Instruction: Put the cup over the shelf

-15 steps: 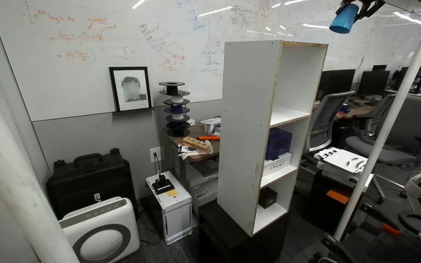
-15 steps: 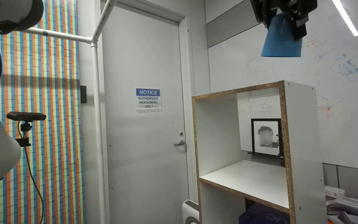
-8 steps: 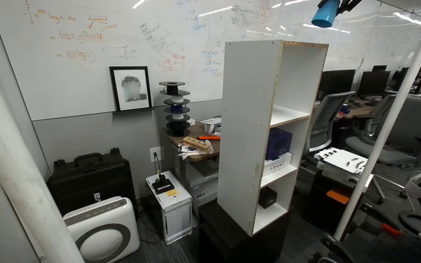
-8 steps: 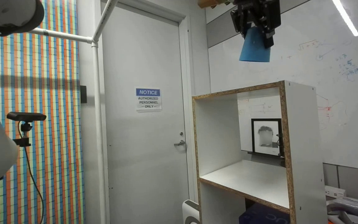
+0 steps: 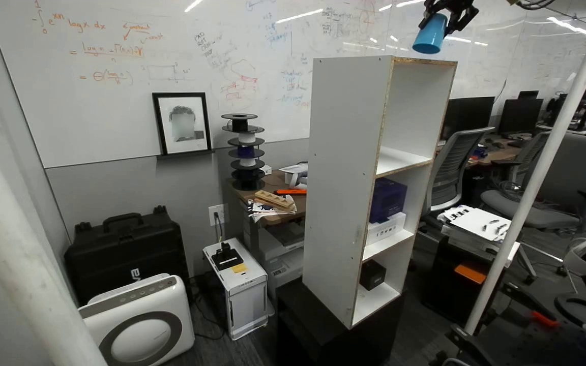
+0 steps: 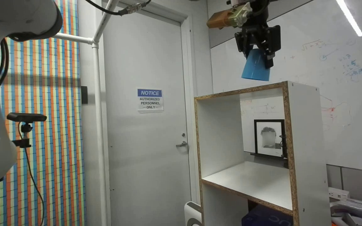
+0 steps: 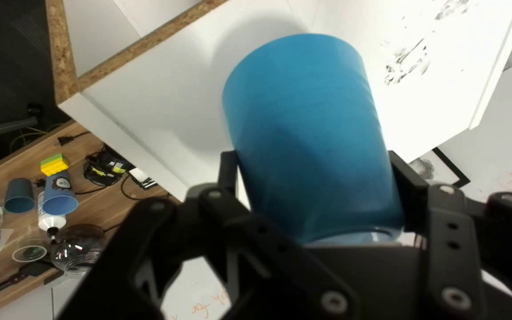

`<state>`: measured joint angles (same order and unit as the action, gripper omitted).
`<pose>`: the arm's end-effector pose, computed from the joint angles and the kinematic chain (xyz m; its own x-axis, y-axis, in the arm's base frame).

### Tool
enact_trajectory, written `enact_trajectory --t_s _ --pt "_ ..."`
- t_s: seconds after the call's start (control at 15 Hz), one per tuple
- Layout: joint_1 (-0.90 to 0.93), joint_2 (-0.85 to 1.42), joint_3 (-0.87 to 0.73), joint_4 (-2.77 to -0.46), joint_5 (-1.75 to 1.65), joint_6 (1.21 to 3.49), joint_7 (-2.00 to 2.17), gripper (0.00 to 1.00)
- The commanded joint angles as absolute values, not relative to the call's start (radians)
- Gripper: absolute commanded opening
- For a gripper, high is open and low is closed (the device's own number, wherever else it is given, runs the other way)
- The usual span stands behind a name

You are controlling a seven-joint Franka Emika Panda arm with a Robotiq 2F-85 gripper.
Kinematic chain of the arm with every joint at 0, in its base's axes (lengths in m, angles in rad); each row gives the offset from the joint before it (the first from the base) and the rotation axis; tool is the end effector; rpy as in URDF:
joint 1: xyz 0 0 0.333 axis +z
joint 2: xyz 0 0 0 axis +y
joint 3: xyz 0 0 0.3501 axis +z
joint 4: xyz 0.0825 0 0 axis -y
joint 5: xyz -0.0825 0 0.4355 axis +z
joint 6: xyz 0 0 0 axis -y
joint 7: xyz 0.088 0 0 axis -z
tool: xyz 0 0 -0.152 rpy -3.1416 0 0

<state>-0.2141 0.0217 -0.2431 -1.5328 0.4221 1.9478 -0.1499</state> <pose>0.6157 -0.2511 0.6739 0.8141 -0.4124 0.4088 -0.2789 -0.8952 -0.3477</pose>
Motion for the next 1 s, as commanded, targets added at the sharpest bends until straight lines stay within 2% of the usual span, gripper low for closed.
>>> enact_trajectory --t_s 0.0,0.07,0.13,0.2,0.27,0.53,0.93 --pt "-0.218 0.065 -0.227 -1.468 0.388 1.911 -0.134 0.50" --pt "-0.219 0.071 -0.224 -1.462 0.382 1.905 -0.132 0.59" --pt "-0.220 0.068 -0.222 -1.463 0.374 1.902 -0.132 0.94" --pt "-0.221 0.065 -0.221 -1.460 0.361 1.894 -0.133 0.94" --pt "-0.222 0.060 -0.222 -1.456 0.345 1.888 -0.129 1.00" --pt "-0.226 0.053 -0.226 -1.417 0.290 1.833 -0.129 1.00" --pt "-0.233 0.003 -0.232 -1.382 0.227 1.521 -0.186 1.00"
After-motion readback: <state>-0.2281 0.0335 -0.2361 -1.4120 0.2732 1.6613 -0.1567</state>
